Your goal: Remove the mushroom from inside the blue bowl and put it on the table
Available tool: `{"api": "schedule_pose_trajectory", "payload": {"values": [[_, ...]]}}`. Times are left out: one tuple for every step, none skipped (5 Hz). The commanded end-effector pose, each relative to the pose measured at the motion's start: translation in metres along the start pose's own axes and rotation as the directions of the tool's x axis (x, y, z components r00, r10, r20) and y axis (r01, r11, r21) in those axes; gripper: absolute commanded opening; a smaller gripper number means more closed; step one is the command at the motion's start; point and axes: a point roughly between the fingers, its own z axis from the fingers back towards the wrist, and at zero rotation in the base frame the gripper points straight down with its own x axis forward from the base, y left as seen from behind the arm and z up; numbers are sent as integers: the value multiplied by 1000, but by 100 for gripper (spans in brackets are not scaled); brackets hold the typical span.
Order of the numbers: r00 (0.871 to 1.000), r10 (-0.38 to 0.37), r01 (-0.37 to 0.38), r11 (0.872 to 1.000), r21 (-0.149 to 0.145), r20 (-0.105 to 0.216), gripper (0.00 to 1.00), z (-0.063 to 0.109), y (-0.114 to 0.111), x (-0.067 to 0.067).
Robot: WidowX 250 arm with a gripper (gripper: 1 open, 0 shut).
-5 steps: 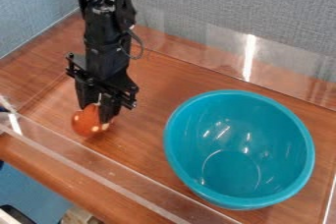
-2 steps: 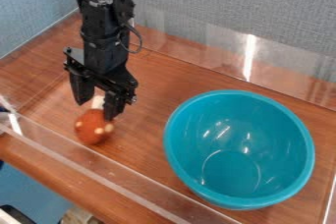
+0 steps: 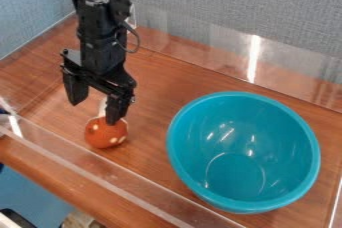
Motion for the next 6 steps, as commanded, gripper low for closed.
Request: {"api": "schedule_pose_trajectory", "payload": {"values": [[998, 20, -20, 1000, 12, 57, 100, 13, 9, 4], [998, 27, -27, 1000, 6, 52, 100, 11, 9, 2], [998, 34, -34, 999, 2, 47, 100, 9, 9, 1], [998, 39, -39, 999, -2, 42, 100, 7, 9, 0], [998, 46, -45, 999, -6, 36, 100, 5, 9, -1], [998, 51, -51, 999, -9, 32, 100, 3, 8, -2]]}}
